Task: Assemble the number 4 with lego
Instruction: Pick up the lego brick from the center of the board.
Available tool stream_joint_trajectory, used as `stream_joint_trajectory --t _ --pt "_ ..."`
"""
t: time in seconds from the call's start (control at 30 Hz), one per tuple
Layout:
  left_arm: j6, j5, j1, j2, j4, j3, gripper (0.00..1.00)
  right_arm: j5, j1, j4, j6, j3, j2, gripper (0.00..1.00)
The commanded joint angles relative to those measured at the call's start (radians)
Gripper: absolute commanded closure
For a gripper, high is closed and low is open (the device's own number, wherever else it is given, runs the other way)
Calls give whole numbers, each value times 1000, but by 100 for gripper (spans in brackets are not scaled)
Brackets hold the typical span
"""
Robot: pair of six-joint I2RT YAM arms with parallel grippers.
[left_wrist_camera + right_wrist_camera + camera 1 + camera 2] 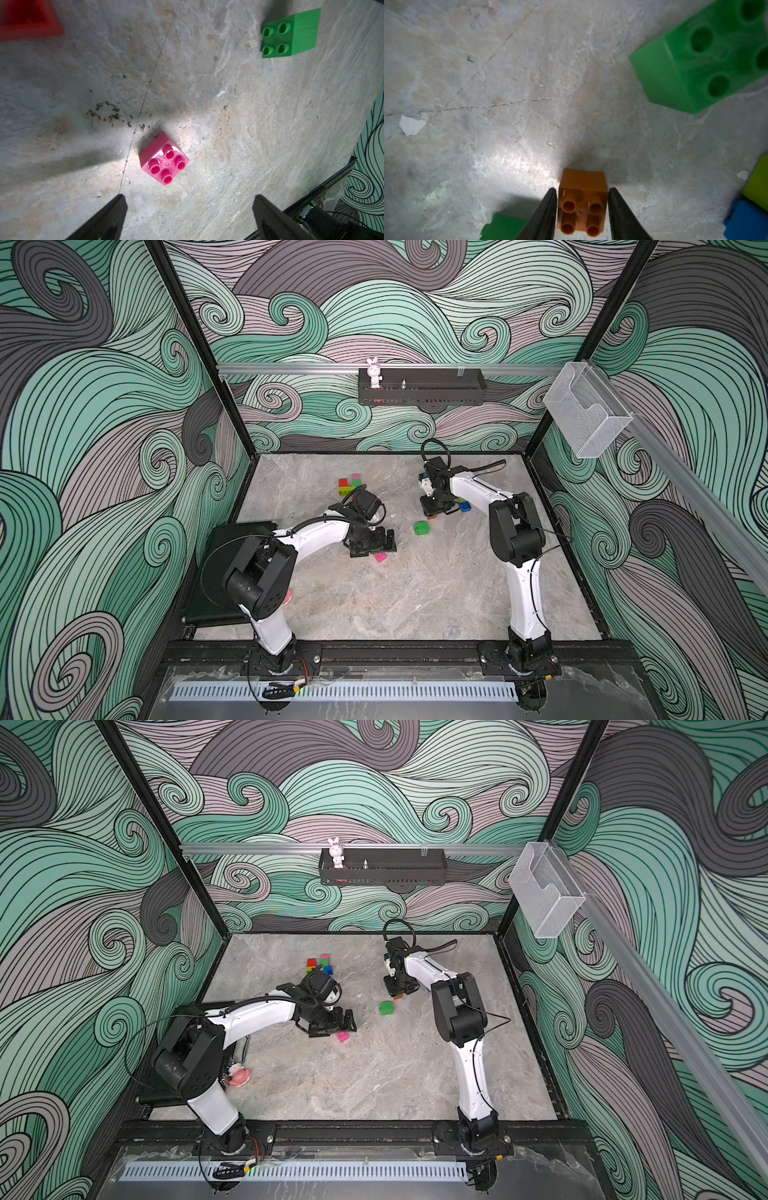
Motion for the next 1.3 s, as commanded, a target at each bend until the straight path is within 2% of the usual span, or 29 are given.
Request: stream_joint_trajectory --t 0.0,0.1,0.2,0.33,0.5,0.63,0.77,0.8,1.0,1.17,1.27 --pt "3 -27 9 -27 -26 -4 1 4 0 -16 2 13 2 62" --pt "-11 -40 14 -36 -20 -14 1 -4 -1 -13 0 8 -10 64" --pt "-16 -52 23 -51 -19 -25 1 1 -1 -11 -7 -7 -23 61" --pt "-20 -70 37 -73 -17 -44 1 2 -1 -2 -11 -21 -41 67" --pt "-42 -92 62 -110 -6 -78 1 -22 9 15 16 -64 -124 70" --pt "-65 -145 97 -166 4 -112 1 -48 72 80 67 -196 -308 81" --pt "-110 -201 155 -226 -1 -163 2 -92 200 111 102 -318 -444 100" --pt "-123 -215 171 -241 -5 -177 1 -101 239 99 108 -332 -456 100" --pt "-171 -296 231 -324 -36 -241 1 -101 410 52 127 -348 -413 100" --pt "-210 -350 259 -362 -63 -271 1 -74 468 -13 100 -273 -312 100" --pt "-252 -389 274 -400 -62 -297 1 -13 494 -22 185 -229 -272 100"
